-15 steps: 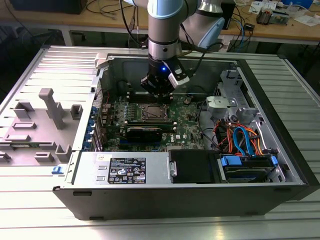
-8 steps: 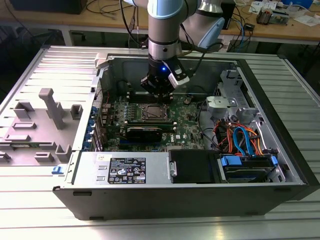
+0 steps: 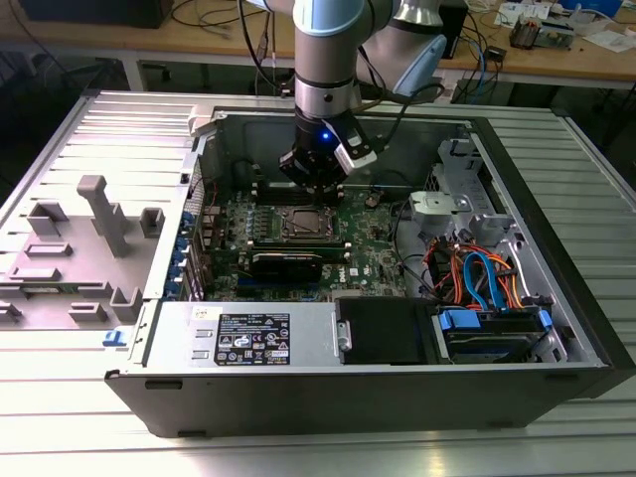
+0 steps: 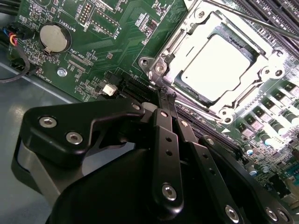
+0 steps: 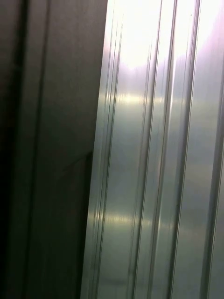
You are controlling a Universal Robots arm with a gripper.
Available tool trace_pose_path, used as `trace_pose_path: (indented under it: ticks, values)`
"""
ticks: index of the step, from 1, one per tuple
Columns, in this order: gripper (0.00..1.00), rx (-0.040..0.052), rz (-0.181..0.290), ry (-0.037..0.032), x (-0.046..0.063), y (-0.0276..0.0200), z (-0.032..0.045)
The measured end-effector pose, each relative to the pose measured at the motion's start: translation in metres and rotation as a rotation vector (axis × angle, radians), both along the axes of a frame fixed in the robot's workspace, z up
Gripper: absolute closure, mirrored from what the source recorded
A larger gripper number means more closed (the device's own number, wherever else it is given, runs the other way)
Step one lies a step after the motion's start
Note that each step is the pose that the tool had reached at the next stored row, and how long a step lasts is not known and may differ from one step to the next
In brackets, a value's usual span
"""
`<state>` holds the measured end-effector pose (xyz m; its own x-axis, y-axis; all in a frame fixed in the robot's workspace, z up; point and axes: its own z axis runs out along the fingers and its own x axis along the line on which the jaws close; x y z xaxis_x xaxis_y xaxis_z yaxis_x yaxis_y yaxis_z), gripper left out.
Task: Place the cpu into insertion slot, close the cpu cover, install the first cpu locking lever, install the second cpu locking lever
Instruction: 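Install the first cpu locking lever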
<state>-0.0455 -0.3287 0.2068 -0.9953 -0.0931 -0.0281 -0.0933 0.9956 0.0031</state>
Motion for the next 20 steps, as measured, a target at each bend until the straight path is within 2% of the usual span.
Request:
trace_pose_path:
  ticks: [12, 20]
  values:
    - [0.89, -0.0084, 0.000, -0.0001, 0.0000, -0.0042, -0.0004]
    - [0.89, -0.0154, 0.000, 0.0000, 0.0000, -0.0045, -0.0029]
